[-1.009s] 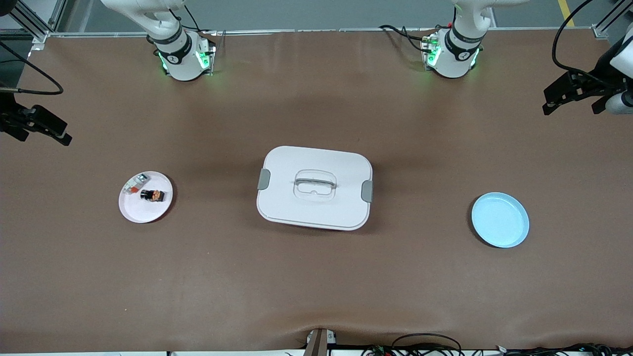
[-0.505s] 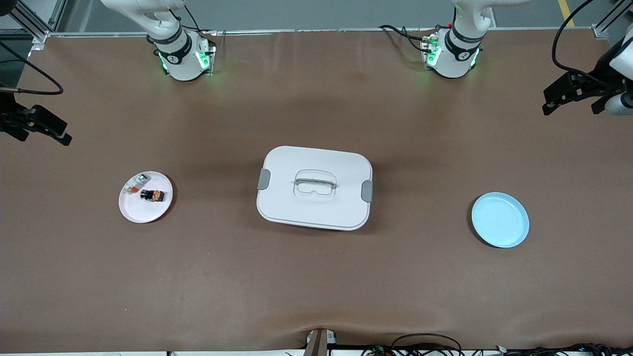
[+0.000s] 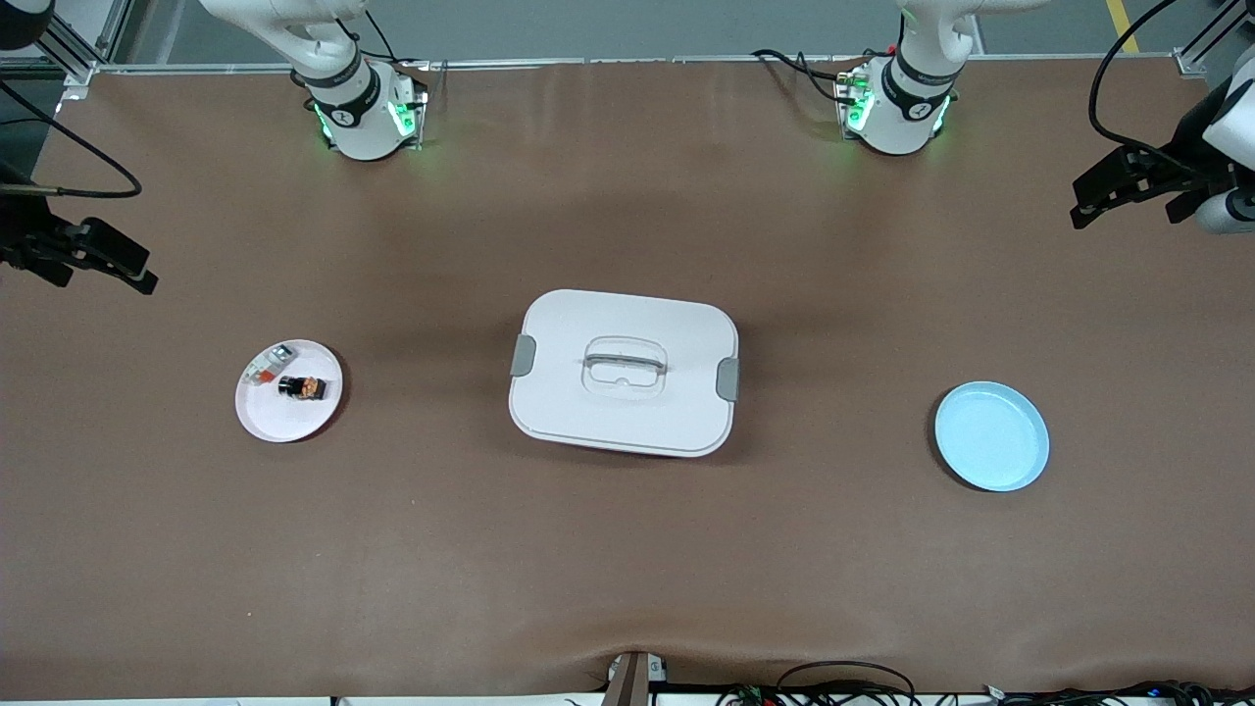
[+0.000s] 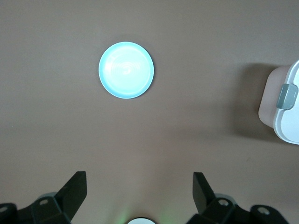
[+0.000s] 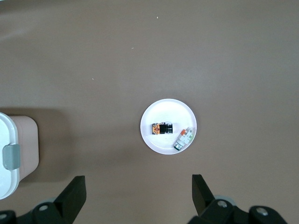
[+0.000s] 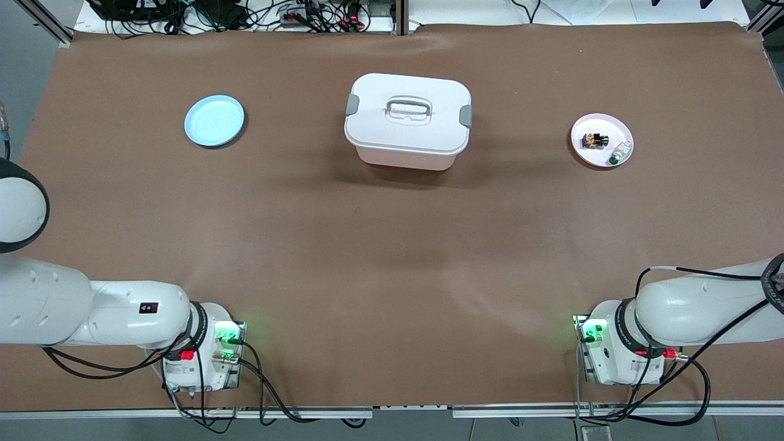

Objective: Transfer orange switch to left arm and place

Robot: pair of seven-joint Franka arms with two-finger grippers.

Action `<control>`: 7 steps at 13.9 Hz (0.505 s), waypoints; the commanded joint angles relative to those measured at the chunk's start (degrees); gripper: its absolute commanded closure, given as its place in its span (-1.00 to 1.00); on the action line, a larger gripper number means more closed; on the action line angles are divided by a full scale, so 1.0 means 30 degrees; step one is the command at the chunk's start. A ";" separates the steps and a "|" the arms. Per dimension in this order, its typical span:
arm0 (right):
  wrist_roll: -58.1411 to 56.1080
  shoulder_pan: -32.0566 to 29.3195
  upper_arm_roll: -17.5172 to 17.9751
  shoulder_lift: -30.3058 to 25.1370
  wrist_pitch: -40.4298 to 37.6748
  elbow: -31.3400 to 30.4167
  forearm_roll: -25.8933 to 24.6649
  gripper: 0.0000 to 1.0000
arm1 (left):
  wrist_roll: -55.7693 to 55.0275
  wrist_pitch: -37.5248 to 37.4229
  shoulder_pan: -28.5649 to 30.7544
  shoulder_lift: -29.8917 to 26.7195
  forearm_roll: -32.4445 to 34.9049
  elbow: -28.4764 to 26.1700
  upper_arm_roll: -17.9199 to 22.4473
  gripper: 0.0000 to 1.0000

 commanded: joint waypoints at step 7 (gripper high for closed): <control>-0.0223 -0.0241 -0.0072 0.1474 0.0133 -0.0149 -0.0016 -1.00 | -0.0074 -0.0347 -0.0101 0.0183 0.0005 0.0338 -0.0109 -1.00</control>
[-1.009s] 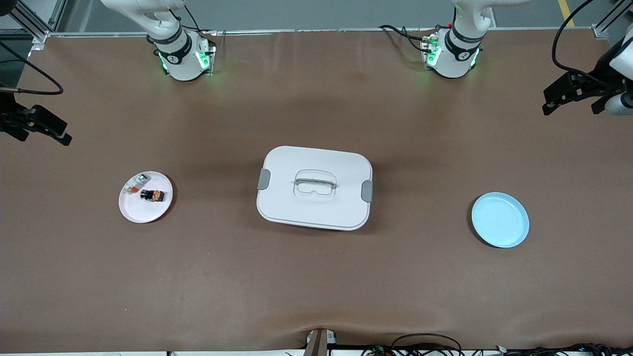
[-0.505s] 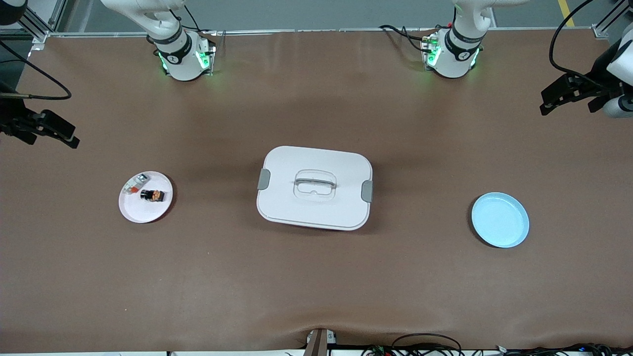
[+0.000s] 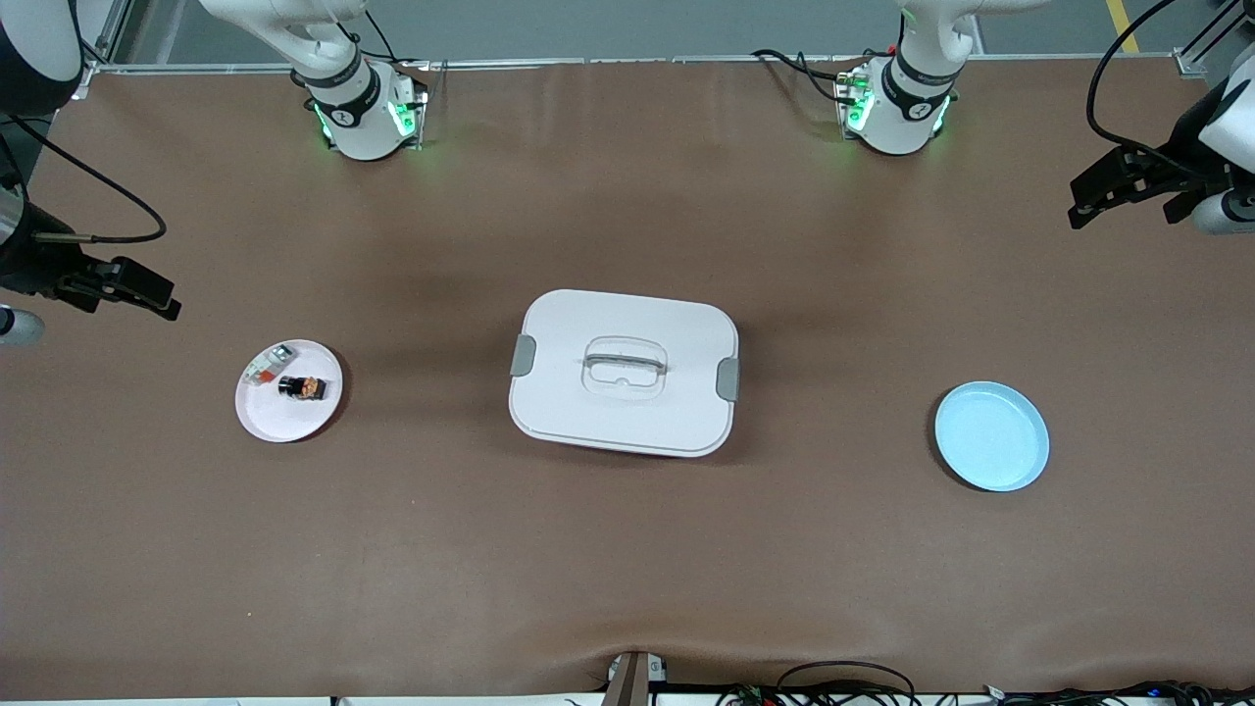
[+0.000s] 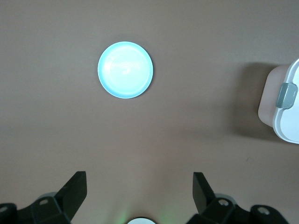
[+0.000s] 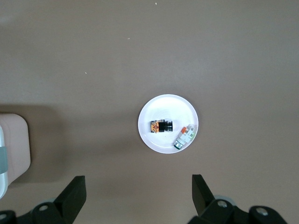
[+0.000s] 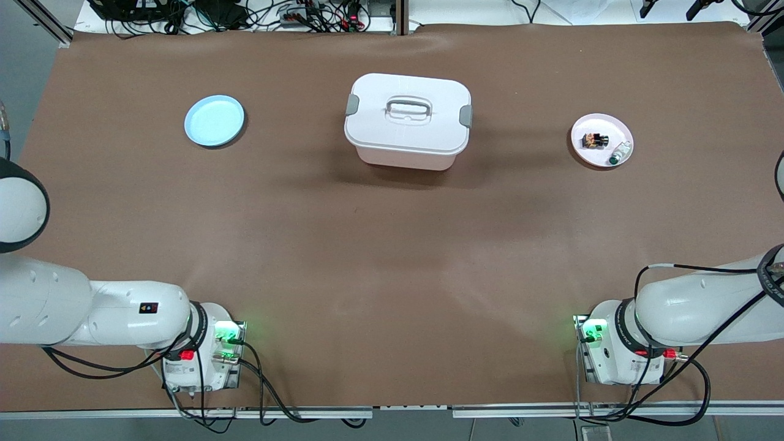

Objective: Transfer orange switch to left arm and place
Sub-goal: 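Move the right gripper over the orange switch on the white plate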

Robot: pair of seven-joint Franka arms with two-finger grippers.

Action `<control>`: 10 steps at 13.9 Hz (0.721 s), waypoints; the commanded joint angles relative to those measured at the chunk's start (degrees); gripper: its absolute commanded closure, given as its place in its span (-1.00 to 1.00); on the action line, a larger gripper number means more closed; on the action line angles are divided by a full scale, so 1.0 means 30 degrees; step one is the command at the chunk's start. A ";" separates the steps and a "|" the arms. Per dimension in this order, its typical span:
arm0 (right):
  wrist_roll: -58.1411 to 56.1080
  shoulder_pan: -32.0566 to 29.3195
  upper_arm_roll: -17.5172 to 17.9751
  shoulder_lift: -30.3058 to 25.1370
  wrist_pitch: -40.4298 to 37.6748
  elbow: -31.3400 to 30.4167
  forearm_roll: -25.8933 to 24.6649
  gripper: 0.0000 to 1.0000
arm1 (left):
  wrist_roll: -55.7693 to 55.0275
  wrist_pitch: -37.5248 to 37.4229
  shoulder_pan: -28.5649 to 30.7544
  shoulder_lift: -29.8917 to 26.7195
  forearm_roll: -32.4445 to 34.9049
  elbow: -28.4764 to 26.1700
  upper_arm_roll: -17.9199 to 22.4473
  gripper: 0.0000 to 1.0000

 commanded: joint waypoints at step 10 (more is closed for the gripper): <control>-0.0243 -0.0622 0.0026 0.1606 0.5086 -0.5493 -0.0367 -1.00 | 0.0044 -0.0199 -0.0014 0.0386 0.0005 0.0369 -0.0068 -1.00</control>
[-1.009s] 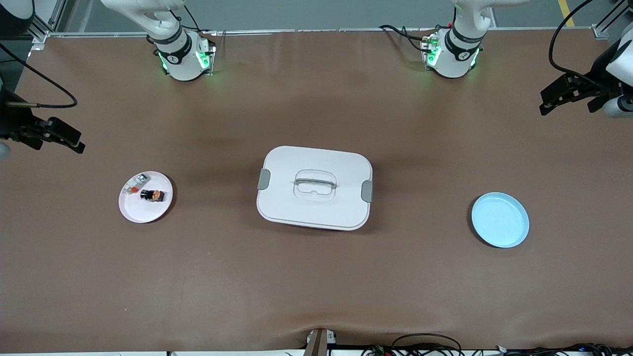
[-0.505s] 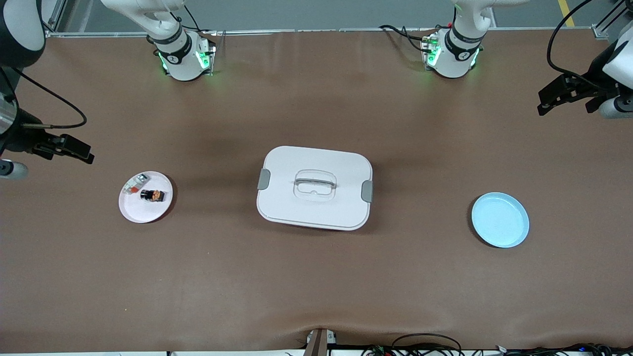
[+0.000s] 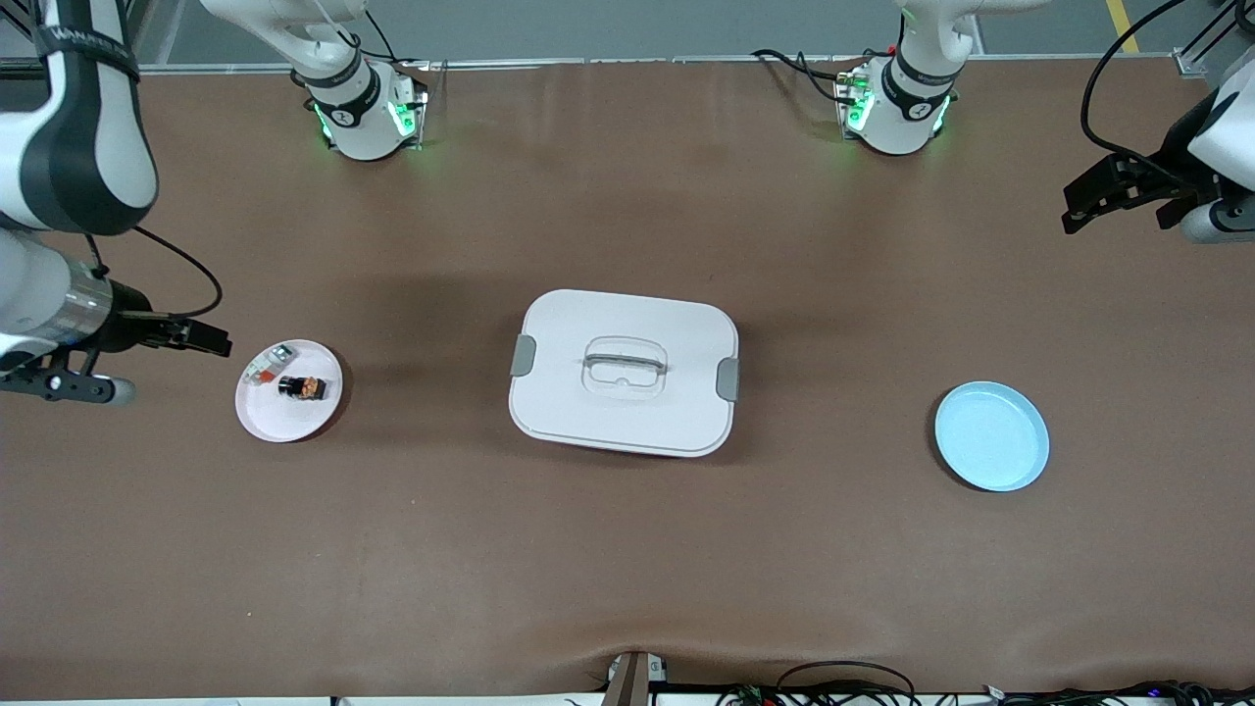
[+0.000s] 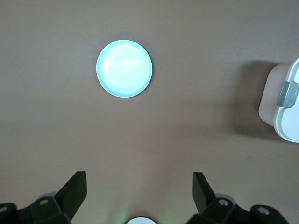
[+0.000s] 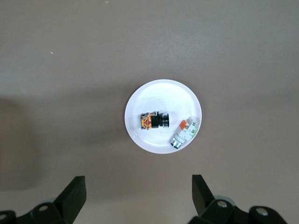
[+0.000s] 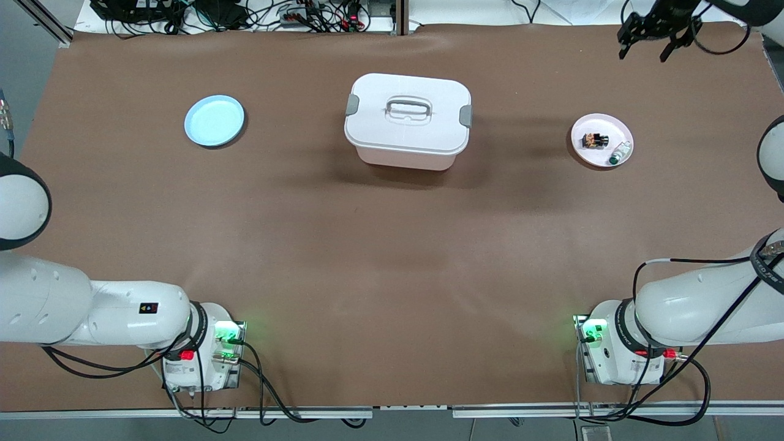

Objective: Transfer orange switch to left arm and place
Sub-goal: 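Move the right gripper over the orange switch on the white plate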

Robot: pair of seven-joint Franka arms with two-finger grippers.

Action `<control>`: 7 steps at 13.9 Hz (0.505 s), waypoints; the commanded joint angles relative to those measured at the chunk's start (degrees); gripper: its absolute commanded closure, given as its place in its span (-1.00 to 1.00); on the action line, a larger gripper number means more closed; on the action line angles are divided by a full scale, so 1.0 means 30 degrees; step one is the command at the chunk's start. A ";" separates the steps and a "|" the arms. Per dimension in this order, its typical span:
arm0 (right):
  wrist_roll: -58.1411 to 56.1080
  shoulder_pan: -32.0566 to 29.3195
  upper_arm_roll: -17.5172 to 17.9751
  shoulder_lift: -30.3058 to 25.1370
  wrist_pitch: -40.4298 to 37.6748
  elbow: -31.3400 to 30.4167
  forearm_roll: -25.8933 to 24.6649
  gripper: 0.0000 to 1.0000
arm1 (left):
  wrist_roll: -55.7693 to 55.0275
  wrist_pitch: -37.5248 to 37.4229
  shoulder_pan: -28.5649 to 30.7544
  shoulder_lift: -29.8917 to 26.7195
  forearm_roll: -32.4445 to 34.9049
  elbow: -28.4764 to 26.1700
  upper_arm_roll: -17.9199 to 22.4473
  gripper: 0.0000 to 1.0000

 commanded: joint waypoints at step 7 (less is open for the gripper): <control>-0.1594 -0.0498 0.0118 0.0696 0.6562 -0.5425 -0.0538 -1.00 | -0.0074 -0.0292 0.0127 0.0010 -0.0025 0.0518 -0.0020 -1.00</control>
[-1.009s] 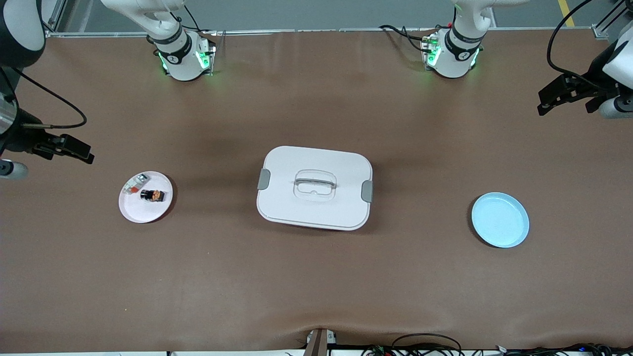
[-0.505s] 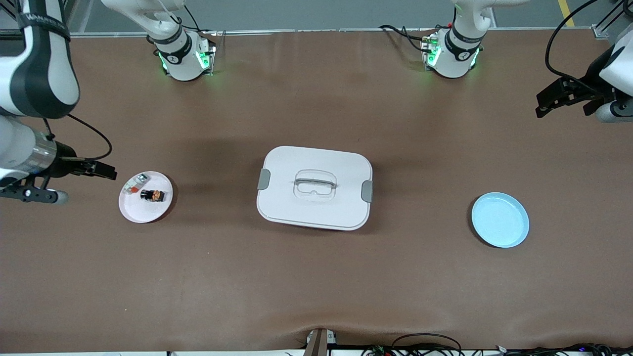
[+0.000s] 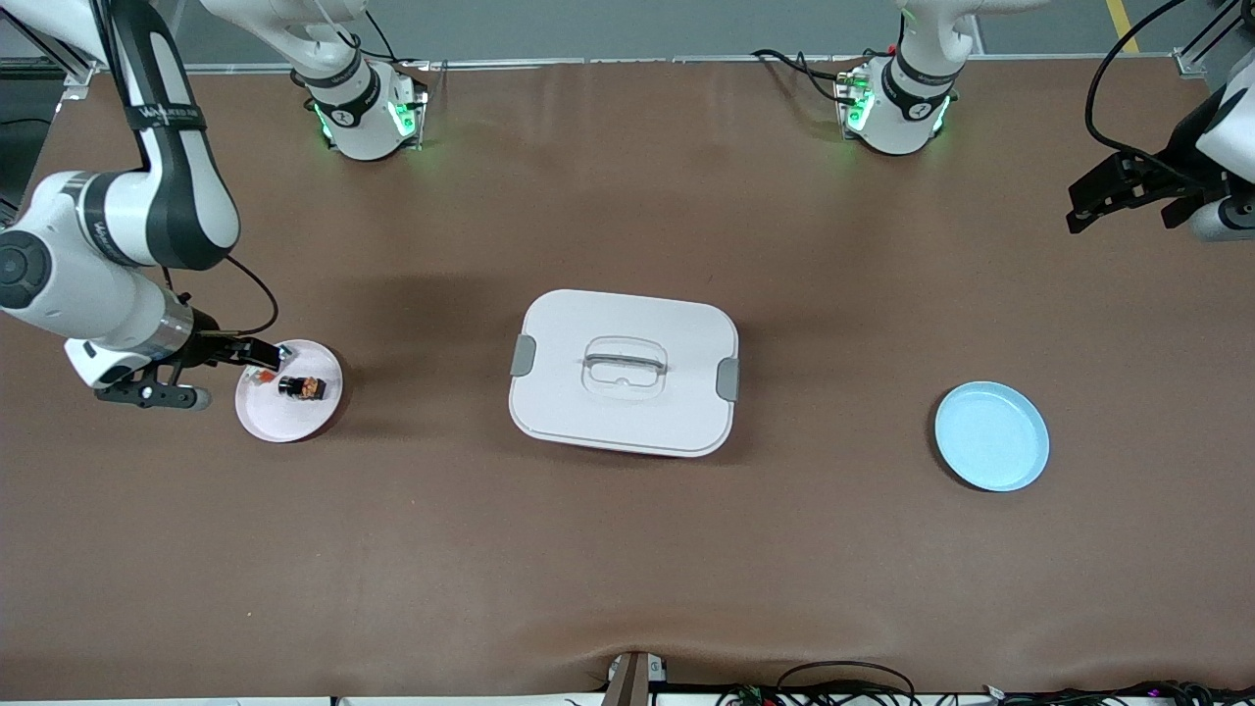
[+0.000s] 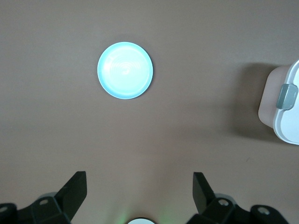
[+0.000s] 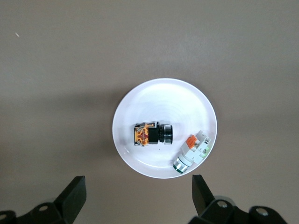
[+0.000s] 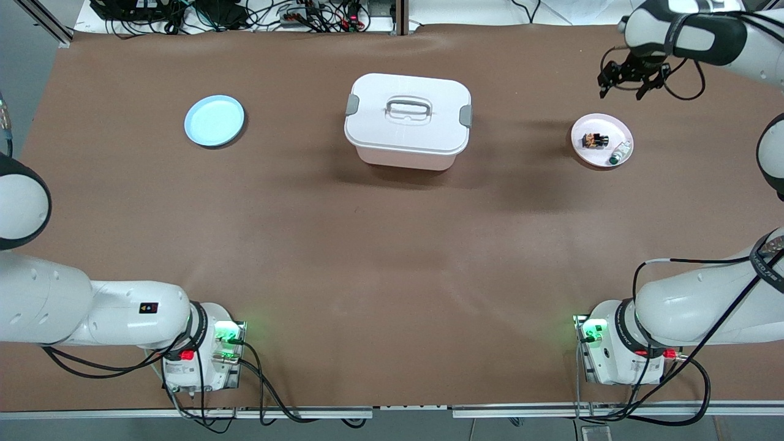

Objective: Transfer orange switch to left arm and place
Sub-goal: 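Move the right gripper over the orange switch on the white plate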

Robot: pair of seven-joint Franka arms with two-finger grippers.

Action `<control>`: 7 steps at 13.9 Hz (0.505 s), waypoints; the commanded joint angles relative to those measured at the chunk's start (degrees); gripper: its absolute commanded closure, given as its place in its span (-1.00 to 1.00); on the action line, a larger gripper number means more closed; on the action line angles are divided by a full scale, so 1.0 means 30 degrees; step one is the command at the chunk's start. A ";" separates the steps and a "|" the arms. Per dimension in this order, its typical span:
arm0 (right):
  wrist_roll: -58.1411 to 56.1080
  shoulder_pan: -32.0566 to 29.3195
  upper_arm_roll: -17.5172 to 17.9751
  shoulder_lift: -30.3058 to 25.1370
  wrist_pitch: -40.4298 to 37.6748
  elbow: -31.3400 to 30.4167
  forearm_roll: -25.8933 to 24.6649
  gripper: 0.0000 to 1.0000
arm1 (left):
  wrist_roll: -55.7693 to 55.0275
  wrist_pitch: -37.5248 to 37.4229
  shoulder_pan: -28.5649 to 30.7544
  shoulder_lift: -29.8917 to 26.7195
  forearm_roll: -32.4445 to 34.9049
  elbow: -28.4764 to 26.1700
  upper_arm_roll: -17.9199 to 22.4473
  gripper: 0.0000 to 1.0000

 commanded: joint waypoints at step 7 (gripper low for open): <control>-0.0441 -0.0489 0.0151 0.2172 0.4799 -0.1859 -0.0316 -1.00 | -0.0011 -0.0437 0.0041 -0.0079 -0.0025 0.0330 -0.0065 -1.00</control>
